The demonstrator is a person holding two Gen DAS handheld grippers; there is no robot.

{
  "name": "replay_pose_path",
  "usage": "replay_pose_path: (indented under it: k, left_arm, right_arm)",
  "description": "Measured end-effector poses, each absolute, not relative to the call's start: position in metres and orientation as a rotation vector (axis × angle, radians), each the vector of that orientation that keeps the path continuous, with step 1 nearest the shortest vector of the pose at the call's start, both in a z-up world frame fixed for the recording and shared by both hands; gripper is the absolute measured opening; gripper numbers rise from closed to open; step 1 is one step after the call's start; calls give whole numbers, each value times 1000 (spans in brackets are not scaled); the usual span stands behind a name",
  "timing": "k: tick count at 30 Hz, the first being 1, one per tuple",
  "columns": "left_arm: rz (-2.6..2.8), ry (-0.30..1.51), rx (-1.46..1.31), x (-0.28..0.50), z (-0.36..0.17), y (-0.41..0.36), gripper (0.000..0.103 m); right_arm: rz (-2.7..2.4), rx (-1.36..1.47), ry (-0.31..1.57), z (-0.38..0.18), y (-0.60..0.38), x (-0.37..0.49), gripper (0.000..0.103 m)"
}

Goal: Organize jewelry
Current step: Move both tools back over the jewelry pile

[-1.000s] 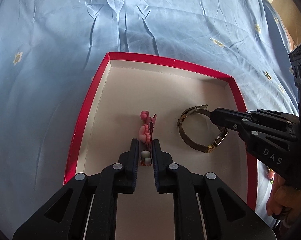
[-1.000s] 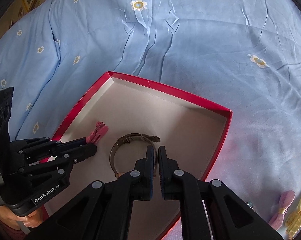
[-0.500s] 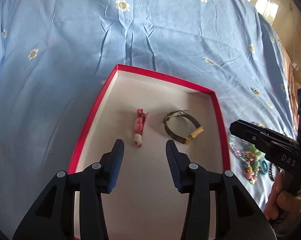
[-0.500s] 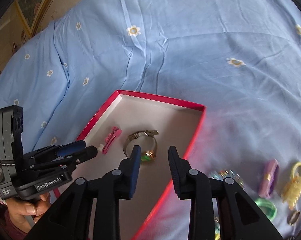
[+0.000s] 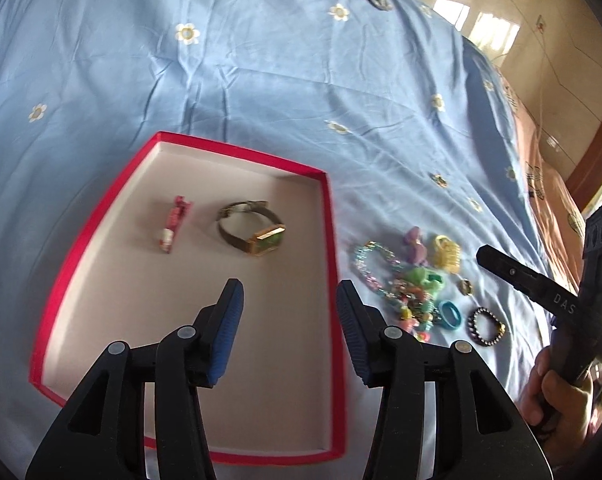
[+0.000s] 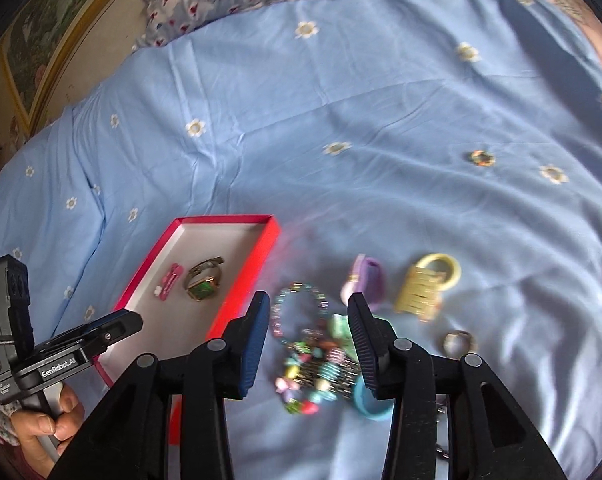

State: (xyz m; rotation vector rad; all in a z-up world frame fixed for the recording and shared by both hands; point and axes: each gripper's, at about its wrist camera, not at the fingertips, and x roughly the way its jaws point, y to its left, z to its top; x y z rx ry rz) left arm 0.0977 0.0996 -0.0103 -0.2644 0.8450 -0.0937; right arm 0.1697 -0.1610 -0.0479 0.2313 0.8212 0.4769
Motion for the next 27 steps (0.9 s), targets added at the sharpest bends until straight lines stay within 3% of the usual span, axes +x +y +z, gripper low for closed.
replay_pose_path:
  k: [3, 27]
  left_arm:
    - [-121, 849, -250, 95, -11, 84, 47]
    - [-234, 917, -105, 109, -21, 11, 50]
  right_arm:
    - [430, 249, 796, -47, -183, 159, 51]
    - [369, 280, 814, -69, -224, 144, 52]
